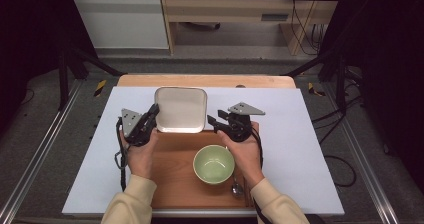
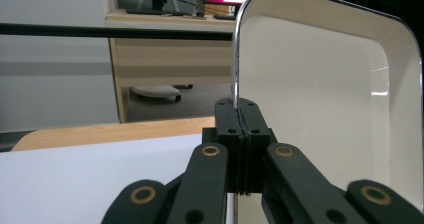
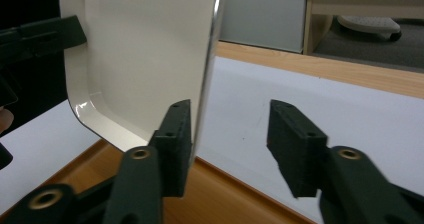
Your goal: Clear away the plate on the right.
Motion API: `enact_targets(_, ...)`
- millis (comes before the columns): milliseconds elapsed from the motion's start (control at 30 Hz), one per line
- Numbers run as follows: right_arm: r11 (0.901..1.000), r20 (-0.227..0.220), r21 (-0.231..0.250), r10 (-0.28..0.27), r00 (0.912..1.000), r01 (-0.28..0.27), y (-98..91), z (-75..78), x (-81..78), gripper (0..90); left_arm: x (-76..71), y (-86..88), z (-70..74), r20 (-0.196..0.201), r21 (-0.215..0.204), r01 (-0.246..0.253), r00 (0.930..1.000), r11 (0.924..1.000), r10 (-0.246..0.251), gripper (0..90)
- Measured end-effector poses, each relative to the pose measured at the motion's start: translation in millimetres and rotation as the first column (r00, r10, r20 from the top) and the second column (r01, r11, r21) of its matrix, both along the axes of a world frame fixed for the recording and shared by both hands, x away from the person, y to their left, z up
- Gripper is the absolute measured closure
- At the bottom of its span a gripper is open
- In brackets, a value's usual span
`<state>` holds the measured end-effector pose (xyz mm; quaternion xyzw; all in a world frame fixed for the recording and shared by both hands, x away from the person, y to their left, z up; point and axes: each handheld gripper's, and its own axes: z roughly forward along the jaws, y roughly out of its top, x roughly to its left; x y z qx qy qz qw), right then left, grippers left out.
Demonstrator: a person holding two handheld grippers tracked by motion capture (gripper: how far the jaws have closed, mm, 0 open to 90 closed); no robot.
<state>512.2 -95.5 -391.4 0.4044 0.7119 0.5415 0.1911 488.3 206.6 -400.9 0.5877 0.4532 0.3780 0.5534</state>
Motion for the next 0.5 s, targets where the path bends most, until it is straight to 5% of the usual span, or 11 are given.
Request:
enact_targets(233, 0.999, 0.062, -0.013, -0.041, 0.9972, 0.042, -19.0, 7.3, 1.5, 23.6, -5.8, 22.0, -8.1, -0.025, 0.004, -0.024, 0.9994, 0.9997, 0.024, 89.3)
enact_targets(500, 0.9946, 0.119, -0.024, -0.098, 0.9881, 0.101, -51.2, 9.7, 0.1, 13.9, -12.5, 42.8, -15.0, -0.046, -0.004, -0.043, 0.9981, 0.9991, 0.042, 89.3)
